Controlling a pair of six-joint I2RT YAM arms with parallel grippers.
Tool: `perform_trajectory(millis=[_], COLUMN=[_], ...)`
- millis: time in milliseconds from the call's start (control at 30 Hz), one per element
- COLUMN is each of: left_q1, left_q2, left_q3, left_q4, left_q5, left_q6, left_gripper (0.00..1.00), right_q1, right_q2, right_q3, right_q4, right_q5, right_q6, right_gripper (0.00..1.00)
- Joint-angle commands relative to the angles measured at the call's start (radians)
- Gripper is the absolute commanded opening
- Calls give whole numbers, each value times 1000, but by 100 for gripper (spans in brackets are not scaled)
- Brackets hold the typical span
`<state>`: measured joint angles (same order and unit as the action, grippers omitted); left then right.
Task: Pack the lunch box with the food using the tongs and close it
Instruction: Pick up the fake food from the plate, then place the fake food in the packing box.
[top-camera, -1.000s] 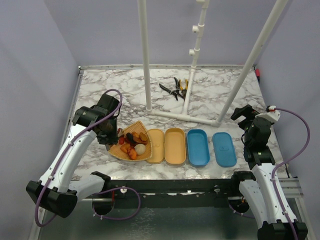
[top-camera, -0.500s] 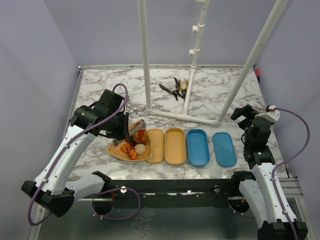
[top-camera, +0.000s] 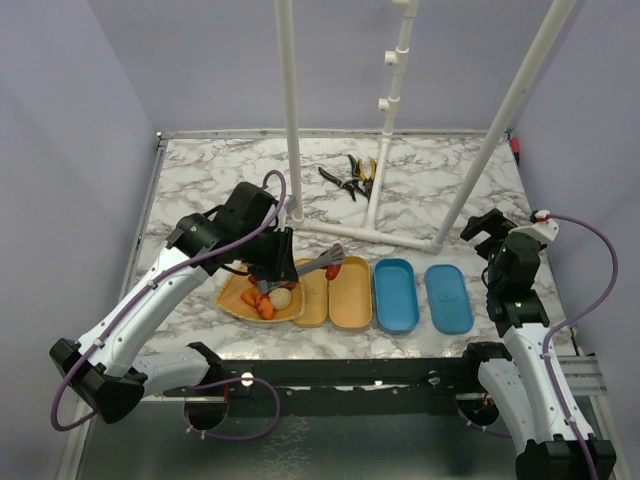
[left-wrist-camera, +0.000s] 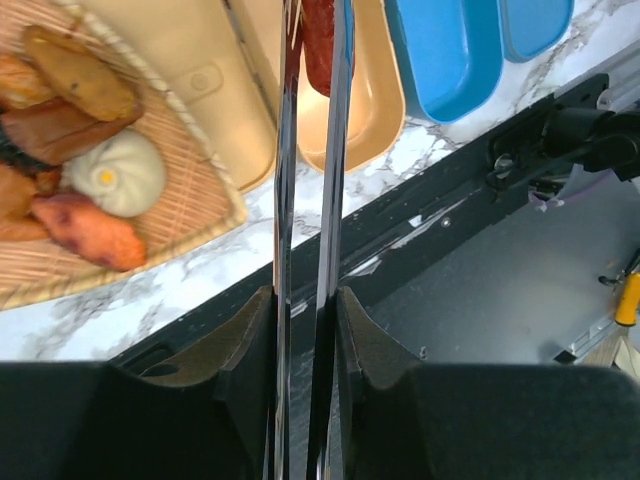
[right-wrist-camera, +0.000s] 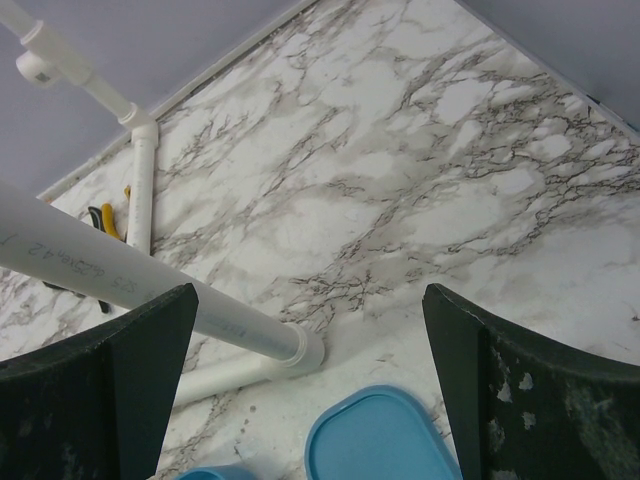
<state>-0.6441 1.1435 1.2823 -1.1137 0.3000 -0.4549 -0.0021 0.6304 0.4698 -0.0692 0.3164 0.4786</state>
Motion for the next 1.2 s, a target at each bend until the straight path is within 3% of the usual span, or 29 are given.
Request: perform_trajectory(millis=[0,200,467,733,1167], left_q1=[-69,-126,-185,-213,-233], left_q2=[9,-65,-44,9,-34], left_q3=[-56,-199,-265,-267,-333], left_q4=[138,290,437,446,444], left_q5=[-45,-90,-102,-123,-126], left_q6=[-154,-334,-401,-384,-445], left_gripper=[17,17,17,18,18], right_q1=[-3,-3,-3,-3,-3], right_q2=[9,13,32,28,38], right_q3=[27,19,20,21,18], right_q4=[0,7,14,14,21], right_q5=[9,5,-9,-4,-11], right_q6=[-7,1,5,2,5], right_gripper=[100,100,100,100,100])
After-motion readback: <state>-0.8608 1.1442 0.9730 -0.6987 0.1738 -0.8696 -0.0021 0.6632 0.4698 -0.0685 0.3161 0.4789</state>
